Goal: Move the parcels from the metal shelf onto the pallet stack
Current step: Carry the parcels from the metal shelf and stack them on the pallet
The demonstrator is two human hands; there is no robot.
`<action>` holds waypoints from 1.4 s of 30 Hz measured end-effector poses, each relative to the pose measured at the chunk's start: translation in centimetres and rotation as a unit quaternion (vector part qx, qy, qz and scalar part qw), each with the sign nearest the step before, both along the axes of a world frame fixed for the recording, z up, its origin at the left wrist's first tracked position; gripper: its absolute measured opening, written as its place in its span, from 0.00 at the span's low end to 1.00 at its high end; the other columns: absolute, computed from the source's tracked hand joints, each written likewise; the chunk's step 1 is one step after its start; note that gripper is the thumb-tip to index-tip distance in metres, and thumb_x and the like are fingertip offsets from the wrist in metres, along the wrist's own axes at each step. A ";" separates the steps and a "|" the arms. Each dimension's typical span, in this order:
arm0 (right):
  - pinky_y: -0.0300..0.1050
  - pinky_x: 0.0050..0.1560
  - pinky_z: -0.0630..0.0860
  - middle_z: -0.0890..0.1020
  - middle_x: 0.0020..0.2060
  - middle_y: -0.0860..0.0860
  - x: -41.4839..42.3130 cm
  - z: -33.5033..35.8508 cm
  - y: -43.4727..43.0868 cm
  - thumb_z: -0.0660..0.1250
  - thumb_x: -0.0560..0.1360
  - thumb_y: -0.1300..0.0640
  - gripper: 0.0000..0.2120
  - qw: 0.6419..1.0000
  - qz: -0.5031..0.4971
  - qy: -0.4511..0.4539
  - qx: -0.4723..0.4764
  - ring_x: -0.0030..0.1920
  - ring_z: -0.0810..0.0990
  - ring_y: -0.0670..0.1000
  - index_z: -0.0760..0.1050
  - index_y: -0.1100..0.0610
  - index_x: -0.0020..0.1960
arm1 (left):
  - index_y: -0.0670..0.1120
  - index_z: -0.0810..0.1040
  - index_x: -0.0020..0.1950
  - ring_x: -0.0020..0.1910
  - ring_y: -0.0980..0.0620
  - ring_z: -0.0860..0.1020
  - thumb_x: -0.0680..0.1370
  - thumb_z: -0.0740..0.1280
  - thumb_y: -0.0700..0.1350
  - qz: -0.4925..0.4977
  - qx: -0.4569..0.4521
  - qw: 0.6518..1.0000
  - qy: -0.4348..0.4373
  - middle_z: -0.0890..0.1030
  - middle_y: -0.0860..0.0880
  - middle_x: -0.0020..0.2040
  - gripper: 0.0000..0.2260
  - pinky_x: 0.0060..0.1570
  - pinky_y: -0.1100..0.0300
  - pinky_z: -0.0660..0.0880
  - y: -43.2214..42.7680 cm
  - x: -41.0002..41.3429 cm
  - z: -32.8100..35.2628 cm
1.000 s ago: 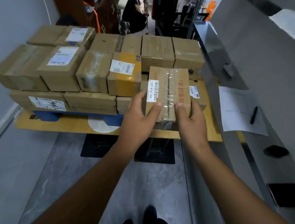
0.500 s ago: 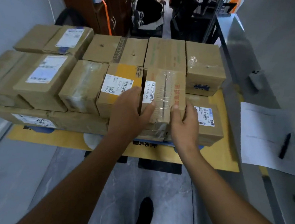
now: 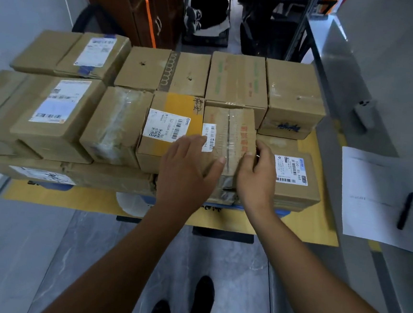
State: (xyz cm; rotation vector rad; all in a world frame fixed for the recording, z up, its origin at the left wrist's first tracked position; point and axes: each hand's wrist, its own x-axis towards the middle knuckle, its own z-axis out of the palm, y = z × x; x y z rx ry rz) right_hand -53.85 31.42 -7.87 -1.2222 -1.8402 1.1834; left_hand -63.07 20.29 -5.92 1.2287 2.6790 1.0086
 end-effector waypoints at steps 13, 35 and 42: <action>0.20 0.57 0.66 0.73 0.72 0.45 10.4 1.2 -8.0 0.65 0.85 0.48 0.24 0.994 -0.105 -0.032 0.011 0.63 0.70 0.29 0.69 0.52 0.78 | 0.47 0.70 0.78 0.81 0.47 0.59 0.82 0.65 0.58 -0.198 0.055 0.978 -0.048 0.69 0.49 0.79 0.27 0.81 0.48 0.52 -4.1 3.3 0.0; 0.41 0.73 0.62 0.73 0.76 0.52 47.4 0.9 -53.6 0.65 0.84 0.46 0.27 0.784 -0.598 -0.162 -0.044 0.77 0.69 0.51 0.68 0.57 0.79 | 0.48 0.69 0.79 0.80 0.48 0.62 0.81 0.68 0.59 -0.717 -0.053 0.686 -0.115 0.70 0.49 0.78 0.29 0.80 0.45 0.57 -27.6 42.2 0.3; 0.42 0.73 0.64 0.72 0.76 0.48 56.6 0.4 -72.8 0.65 0.84 0.43 0.28 0.702 -0.707 -0.083 -0.038 0.77 0.68 0.49 0.68 0.53 0.80 | 0.46 0.71 0.77 0.77 0.48 0.67 0.81 0.69 0.57 -0.790 -0.065 0.606 -0.062 0.73 0.48 0.76 0.28 0.78 0.45 0.61 -43.9 55.5 0.6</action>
